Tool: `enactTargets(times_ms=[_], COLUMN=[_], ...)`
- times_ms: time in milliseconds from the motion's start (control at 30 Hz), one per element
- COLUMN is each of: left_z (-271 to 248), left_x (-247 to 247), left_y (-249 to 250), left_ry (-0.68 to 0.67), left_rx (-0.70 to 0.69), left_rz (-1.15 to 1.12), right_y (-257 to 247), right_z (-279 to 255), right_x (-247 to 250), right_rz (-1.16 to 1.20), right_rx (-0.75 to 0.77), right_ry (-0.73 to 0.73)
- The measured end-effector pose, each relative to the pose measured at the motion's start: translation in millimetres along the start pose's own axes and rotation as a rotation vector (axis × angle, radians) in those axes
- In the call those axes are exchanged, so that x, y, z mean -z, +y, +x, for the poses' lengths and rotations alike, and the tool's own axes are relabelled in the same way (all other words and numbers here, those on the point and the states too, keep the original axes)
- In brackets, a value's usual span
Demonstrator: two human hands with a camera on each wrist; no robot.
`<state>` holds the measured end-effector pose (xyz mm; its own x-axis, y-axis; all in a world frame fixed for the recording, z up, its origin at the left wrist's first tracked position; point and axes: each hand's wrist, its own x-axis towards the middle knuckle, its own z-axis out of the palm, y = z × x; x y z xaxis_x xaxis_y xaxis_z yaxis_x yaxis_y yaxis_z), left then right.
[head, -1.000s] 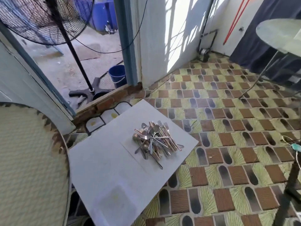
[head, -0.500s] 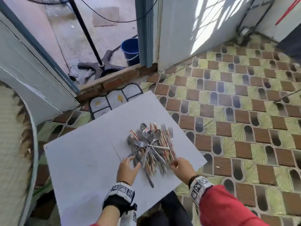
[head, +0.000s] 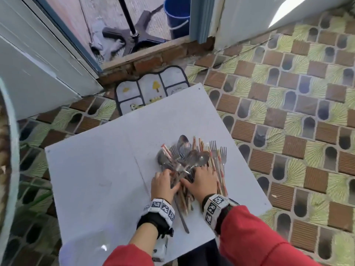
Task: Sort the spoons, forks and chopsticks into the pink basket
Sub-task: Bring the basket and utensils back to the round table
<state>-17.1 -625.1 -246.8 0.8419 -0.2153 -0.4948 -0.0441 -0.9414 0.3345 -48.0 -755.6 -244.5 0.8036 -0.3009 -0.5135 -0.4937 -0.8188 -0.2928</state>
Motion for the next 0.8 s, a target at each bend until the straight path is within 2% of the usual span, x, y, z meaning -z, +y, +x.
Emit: enactTargets(times_ms=[100,167,267,367,433,667,800], left_z=[-4,-6,-7,-10,-13,-11,-10], left_x=[-3,-5,-4,1,5,10,12], left_y=[-6,-9,-14,-15,-13,-14,-9], left_ry=[-0.035,-0.013,0.042,-0.002,-0.048,0.003,-0.036], left_rx=[0.02,0.041,0.127,0.136,0.129,0.154,0.202], left_rz=[-0.213,-0.344,-0.463,-0.582,-0.635,-0.726,-0.764], right_y=[-3,-5,-9,-14,-16,-13,-8], right_z=[4,4,4,4,4,-7,-13], right_x=[-2,0,-1,-3,-3,-3,-2], right_rz=[0.237,0.362,0.429,0.518,0.565,0.741,0.802], right_rx=[-0.04,-0.075,-0.072,-0.069,-0.071,-0.109,-0.087], right_ry=[0.044,0.038,0.078,0.11,0.111,0.149,0.136])
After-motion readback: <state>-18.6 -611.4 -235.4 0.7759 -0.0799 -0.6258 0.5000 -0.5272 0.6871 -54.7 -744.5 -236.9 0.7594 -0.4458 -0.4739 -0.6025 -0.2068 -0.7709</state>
